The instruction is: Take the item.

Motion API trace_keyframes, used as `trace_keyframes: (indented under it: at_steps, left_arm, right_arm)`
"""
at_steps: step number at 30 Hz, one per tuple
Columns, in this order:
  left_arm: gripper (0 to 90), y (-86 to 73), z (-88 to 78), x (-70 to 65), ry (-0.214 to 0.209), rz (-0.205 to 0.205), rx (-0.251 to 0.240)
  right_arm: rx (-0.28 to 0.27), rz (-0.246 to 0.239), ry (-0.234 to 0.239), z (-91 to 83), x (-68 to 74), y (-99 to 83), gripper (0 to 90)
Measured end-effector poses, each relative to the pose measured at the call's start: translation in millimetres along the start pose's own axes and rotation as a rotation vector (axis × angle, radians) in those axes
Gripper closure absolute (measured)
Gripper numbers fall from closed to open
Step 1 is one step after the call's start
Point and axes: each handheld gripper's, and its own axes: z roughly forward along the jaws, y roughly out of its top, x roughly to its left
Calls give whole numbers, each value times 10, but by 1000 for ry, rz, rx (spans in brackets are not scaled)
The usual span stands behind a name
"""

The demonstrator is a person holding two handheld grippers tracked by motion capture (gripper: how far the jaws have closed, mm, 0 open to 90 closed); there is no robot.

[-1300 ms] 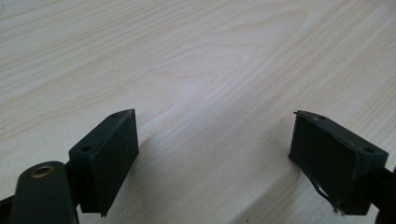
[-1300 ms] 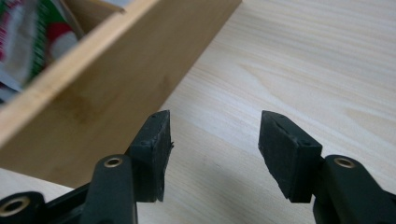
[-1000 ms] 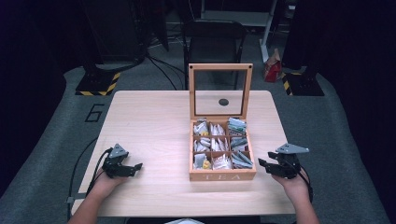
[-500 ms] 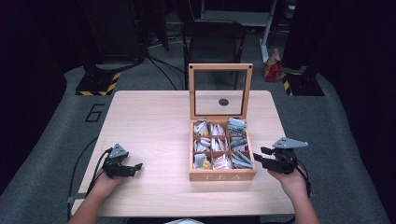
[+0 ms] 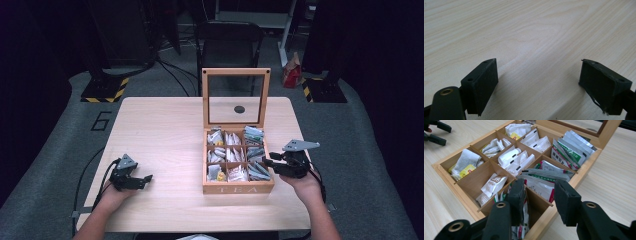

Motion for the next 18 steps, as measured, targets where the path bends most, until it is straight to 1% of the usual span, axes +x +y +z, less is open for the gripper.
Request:
trace_keyframes:
  at_steps: [8,10,13,15,18]
  left_arm:
    - [148,0,0,0,0,0,0]
    - [148,0,0,0,0,0,0]
    - [148,-1,0,-1,-1,-3,-1]
    - [148,-1,0,-1,-1,-3,0]
    - [148,-1,0,-1,-1,-3,-1]
  right_arm:
    - [10,-8,11,97,57,-53,616]
    - [13,-22,10,121,76,-77,625]
    - [11,-27,17,128,74,-89,635]
    - [13,-21,20,132,73,-100,640]
    - [30,-24,31,143,85,-127,671]
